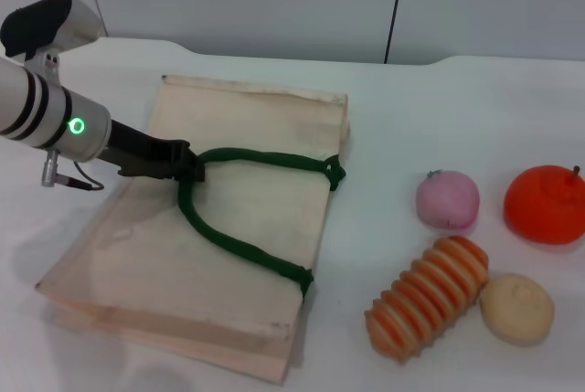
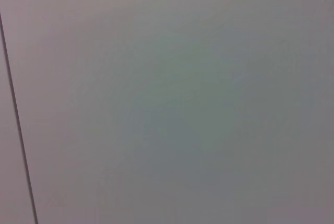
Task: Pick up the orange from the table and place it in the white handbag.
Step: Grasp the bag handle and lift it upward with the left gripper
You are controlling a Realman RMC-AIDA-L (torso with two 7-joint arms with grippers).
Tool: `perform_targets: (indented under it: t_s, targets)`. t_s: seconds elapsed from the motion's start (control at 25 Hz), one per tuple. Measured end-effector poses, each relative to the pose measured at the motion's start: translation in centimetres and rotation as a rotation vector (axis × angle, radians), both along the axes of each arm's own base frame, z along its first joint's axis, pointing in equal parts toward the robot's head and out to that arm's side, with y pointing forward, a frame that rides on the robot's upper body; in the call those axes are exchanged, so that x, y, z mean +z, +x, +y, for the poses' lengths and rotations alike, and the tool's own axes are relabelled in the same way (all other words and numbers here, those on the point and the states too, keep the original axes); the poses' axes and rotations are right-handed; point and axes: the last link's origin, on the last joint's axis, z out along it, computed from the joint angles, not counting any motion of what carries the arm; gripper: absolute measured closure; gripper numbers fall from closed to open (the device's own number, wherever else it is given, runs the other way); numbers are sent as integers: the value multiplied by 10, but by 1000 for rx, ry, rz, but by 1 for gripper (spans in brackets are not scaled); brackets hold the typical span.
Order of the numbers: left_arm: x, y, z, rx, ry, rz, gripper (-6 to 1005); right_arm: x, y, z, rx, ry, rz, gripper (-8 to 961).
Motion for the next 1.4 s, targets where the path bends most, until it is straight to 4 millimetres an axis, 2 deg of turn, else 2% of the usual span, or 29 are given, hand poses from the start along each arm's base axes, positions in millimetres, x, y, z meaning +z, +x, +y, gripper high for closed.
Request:
perform_targets:
  t_s: [0.16, 0.52, 0.68, 0.76, 0.8, 0.84, 1.16, 1.4]
  targets:
    - [0, 0, 0, -5, -3, 4, 793, 0, 0, 0, 0, 0, 0, 60]
    - [-1, 2, 0, -12, -5, -1, 867, 0, 1, 0, -3, -1, 0, 60]
    - [2, 7, 0, -32, 8, -59, 876, 0, 3, -2, -10, -2, -1, 60]
    - [7, 10, -1, -54, 16, -106, 876, -1, 4, -3, -12, -2, -2, 60]
    - [17, 14, -3, -76, 33, -155, 876, 0, 4, -3, -12, -2, -3, 59]
    - [17, 14, -3, -76, 33, -155, 876, 0, 4, -3, -11, -3, -4, 59]
    - [58, 24, -15, -185, 129, -349, 878, -1, 2, -2, -3, -11, -5, 59]
    - [82, 34, -26, -303, 185, -484, 878, -5, -5, 0, 54, -92, 20, 59]
